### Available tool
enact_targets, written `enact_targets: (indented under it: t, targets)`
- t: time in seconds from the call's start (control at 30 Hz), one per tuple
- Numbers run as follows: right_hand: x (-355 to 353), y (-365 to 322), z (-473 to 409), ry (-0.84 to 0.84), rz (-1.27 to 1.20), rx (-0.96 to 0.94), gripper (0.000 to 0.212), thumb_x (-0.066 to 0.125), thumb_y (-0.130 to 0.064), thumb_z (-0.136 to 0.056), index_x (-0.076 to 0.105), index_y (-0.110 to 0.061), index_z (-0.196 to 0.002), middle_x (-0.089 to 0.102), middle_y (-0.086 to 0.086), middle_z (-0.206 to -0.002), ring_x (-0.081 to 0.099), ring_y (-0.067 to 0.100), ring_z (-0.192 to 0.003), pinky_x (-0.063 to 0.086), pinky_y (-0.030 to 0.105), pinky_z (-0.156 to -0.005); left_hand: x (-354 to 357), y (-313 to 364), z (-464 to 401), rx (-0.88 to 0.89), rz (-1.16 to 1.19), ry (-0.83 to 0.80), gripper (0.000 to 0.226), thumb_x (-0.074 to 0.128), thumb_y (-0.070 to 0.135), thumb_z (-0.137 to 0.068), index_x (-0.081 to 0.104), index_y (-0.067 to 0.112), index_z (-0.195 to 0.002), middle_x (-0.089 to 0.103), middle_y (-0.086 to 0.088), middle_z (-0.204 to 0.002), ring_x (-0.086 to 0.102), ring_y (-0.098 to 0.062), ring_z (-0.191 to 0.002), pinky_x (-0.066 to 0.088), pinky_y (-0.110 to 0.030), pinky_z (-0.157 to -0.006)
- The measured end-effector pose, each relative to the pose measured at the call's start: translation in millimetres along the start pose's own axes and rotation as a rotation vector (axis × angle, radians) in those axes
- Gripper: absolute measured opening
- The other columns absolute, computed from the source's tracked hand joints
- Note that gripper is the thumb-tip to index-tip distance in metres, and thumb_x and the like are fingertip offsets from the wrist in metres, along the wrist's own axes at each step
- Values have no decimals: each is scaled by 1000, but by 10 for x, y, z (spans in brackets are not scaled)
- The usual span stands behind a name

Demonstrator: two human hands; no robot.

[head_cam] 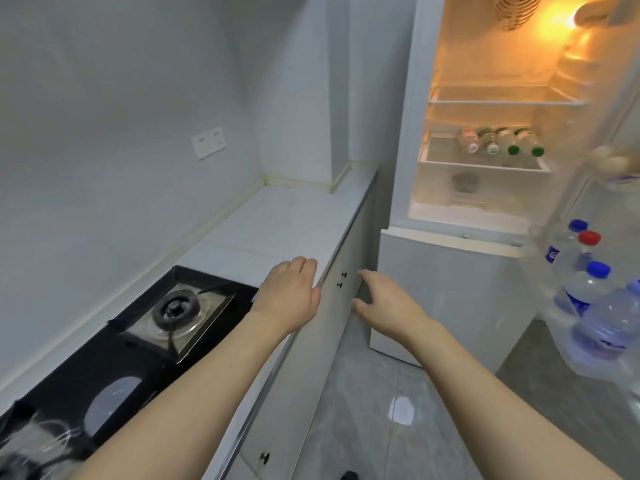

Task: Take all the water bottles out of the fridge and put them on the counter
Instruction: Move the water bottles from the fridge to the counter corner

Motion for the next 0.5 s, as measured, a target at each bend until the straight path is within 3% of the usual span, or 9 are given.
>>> enact_targets:
  t: [0.37,0.5]
  targets:
    - [-413,454,-1451,23,15,96,61,50,-28,-97,26,-13,-152,29,4,-157,29,19,-143,25,29,-113,241,-291,-1664,46,81,-6,38,42,27,-96,45,10,-131,50,-6,-130,49,-26,-109,41,-32,-91]
    - [-650,593,-1831,60,28,127,55,50,-27,-97,33,-14,-148,38,6,-151,36,21,-138,30,30,-109,247,-262,-2171,100,92,10,39,41,28,-97,44,10,-132,48,-6,-132,48,-25,-112,39,-32,-93]
Point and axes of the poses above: each hand's wrist, its own z-axis away from the middle knuckle, its own x-axis out of the palm, y = z × x, the point moved 8 cm from there along -z, towards the middle knuckle
